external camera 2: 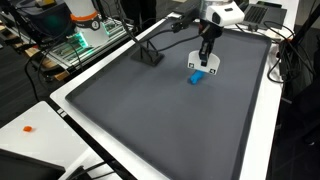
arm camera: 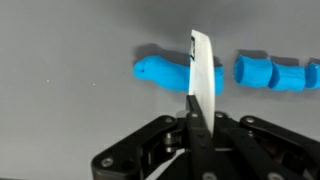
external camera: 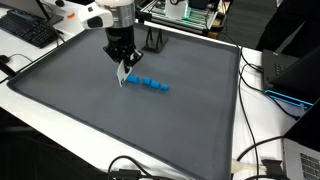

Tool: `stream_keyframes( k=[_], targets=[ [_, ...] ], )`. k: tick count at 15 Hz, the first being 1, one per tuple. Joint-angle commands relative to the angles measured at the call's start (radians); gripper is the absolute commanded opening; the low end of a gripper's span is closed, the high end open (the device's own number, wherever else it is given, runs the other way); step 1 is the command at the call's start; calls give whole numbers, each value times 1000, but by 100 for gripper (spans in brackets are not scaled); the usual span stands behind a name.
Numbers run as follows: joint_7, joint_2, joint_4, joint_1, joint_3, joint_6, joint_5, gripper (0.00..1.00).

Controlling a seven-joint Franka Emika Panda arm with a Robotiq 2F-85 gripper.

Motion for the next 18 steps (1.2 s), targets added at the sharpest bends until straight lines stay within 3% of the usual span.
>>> stream_keyframes(
  k=[1,18],
  targets=[
    [12,30,14,-4,-1,16,-10,1],
    [-11,88,34,-29,27,12,44,1]
  ],
)
